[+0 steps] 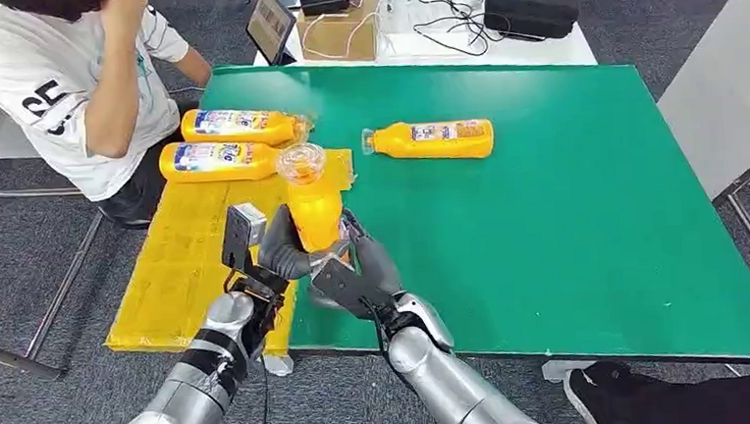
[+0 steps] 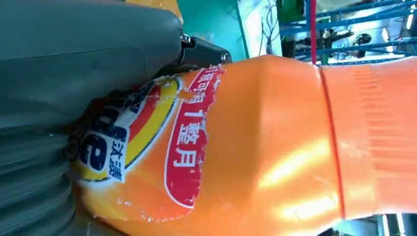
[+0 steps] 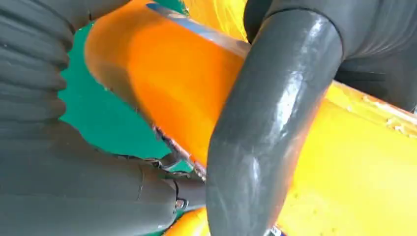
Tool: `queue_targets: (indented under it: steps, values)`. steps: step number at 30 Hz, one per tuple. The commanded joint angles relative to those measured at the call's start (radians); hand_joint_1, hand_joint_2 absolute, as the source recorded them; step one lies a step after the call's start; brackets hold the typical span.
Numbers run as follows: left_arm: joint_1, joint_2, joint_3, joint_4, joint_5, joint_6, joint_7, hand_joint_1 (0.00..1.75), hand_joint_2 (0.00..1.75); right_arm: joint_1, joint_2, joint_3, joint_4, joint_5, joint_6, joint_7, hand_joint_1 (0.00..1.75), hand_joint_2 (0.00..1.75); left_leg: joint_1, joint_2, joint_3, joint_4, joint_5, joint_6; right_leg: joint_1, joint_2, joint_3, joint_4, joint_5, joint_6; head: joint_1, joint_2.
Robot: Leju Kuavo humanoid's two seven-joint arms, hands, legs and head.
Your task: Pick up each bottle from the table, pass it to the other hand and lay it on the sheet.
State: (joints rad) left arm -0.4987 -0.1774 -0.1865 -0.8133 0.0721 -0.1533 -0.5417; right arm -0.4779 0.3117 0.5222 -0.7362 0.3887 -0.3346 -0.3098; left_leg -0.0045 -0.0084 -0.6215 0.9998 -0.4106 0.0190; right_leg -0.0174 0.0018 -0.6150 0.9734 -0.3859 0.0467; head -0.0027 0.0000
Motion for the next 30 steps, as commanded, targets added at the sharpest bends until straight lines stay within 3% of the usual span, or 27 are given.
queue_targets:
  steps: [1,4,12,19,21,26,27,30]
  values:
    - [-0.06,0.025,0.018,0.08,-0.01,0.006,0.0,1.75,1.75,-0.042,-0.025,0.025,0.042,-0.006,0.001,-0.008,0.0,1.75,0.001,0.0,0.002,0.0,-0.001,-0.001,0.001,0.0,0.002,0.0,-0.001,-0.001,0.0,0.0]
    - [-0.081,0.046,0.037,0.121,-0.067,0.087,-0.005,1.75,1.75,-0.029,-0.043,-0.001,0.009,-0.027,-0.01,-0.011,0.0,1.75,0.001,0.0,0.002,0.0,-0.001,-0.001,0.001,0.0,0.002,0.0,-0.001,-0.001,0.0,0.0]
    - [-0.198,0.201,0.111,0.337,-0.384,0.393,-0.033,1.75,1.75,0.041,-0.117,-0.114,-0.179,-0.079,-0.004,-0.045,0.0,1.75,0.001,0.001,0.003,0.0,-0.001,-0.002,0.002,0.0,0.003,0.0,-0.001,-0.002,0.0,0.0]
    - [-0.255,0.248,0.18,0.39,-0.49,0.482,0.002,1.75,1.75,0.081,-0.133,-0.158,-0.269,-0.092,-0.006,-0.046,0.0,1.75,0.001,0.0,0.002,0.0,0.0,-0.001,0.001,0.0,0.001,0.0,-0.001,-0.001,0.0,0.0]
    - [-0.262,0.259,0.141,0.398,-0.593,0.58,0.039,1.75,1.75,0.082,-0.129,-0.165,-0.27,-0.094,-0.009,-0.047,0.0,1.75,0.003,0.001,0.004,0.001,-0.002,-0.002,0.003,0.0,0.005,0.001,-0.002,-0.002,0.0,0.0]
    - [-0.268,0.265,0.11,0.409,-0.652,0.621,0.061,1.75,1.75,0.081,-0.127,-0.166,-0.27,-0.093,-0.01,-0.049,0.0,1.75,0.002,0.001,0.002,0.001,-0.001,-0.001,0.002,0.0,0.002,0.0,-0.001,-0.001,0.0,0.0]
    - [-0.291,0.291,-0.115,0.48,-1.048,0.769,0.24,1.75,1.75,0.065,-0.122,-0.159,-0.25,-0.096,0.007,-0.051,0.0,1.75,0.002,0.0,0.002,0.001,-0.001,-0.001,0.002,-0.001,0.003,0.001,-0.002,-0.002,0.0,0.0]
    - [-0.291,0.288,-0.187,0.5,-1.136,0.654,0.211,1.75,1.75,0.053,-0.121,-0.154,-0.238,-0.097,0.025,-0.05,0.0,1.75,0.002,-0.001,0.004,0.001,-0.002,-0.002,0.002,-0.002,0.004,0.001,-0.002,-0.002,0.0,0.0]
